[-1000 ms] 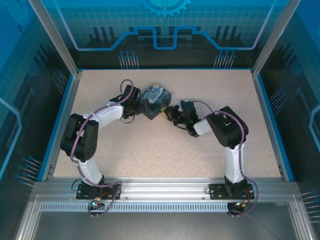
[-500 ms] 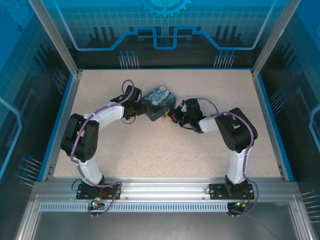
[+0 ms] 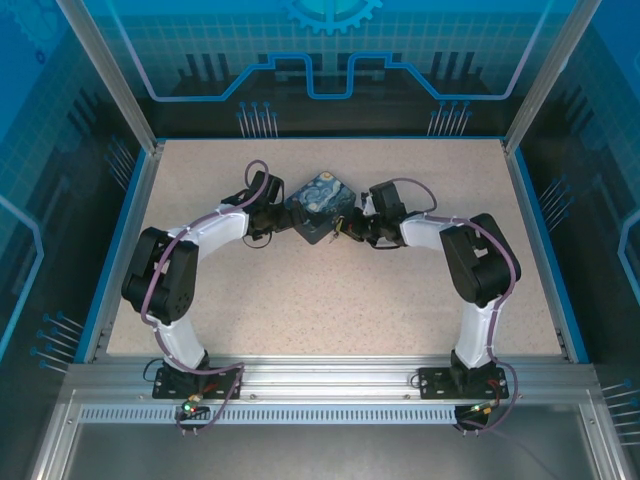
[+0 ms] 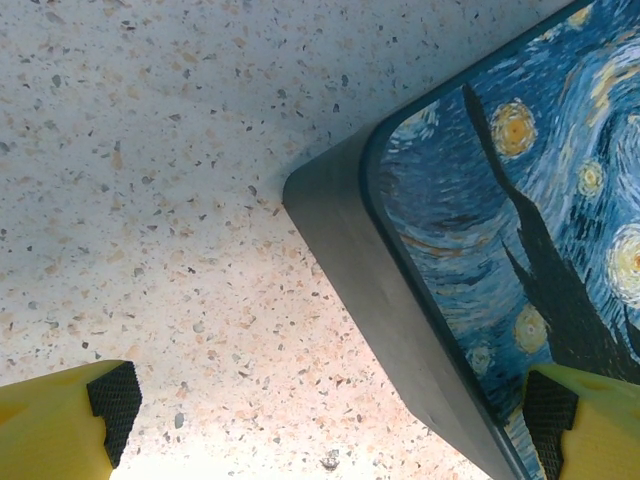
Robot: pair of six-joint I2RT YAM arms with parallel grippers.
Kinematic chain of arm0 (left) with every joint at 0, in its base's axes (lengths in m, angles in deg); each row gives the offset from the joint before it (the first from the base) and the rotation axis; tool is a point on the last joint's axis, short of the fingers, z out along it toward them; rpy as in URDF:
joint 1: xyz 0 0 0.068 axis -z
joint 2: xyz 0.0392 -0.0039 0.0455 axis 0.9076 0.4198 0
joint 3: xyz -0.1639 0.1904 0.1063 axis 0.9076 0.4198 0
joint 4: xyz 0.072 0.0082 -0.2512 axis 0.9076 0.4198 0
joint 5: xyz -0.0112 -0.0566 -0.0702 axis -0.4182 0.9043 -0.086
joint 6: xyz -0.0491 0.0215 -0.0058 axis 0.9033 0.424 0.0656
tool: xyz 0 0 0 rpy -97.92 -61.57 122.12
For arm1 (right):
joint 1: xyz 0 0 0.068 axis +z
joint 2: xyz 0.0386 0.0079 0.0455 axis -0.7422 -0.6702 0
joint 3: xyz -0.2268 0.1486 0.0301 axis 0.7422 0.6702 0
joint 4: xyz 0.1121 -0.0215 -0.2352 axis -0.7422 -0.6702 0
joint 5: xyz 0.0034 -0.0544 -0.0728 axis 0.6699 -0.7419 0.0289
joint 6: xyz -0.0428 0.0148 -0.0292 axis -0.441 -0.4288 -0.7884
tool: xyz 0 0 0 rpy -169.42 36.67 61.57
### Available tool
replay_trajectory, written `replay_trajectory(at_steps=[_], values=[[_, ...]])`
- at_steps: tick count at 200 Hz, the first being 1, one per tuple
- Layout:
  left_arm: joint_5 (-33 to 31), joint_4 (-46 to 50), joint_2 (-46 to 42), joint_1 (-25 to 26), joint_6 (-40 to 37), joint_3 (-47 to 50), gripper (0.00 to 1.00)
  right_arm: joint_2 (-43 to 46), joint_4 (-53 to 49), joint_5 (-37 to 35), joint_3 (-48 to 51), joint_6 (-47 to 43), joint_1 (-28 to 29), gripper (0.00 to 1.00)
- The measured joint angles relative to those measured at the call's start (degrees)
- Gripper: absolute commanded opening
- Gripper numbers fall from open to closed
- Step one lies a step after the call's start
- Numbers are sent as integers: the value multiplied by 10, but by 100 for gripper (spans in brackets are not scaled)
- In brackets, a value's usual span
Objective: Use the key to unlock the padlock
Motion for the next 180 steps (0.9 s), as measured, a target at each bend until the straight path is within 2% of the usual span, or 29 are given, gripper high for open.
replay_trajectory(at_steps=[39,68,90,131,180], values=[[14,-4,5,2,0,-2,99,0,-96,-38,-44,-61,0,0],[21,-4,10,4,0,-6,99,0,-109,-50,-48,-76,0,0],[23,-4,10,4,0,-7,99,3,-42,-31,-9,-64,-6,0],[23,-4,11,4,0,-7,99,-23,136,80,57,-9,-38,0],[24,-6,12,4,0,-7,99,-36,176,111,65,3,-46,0]])
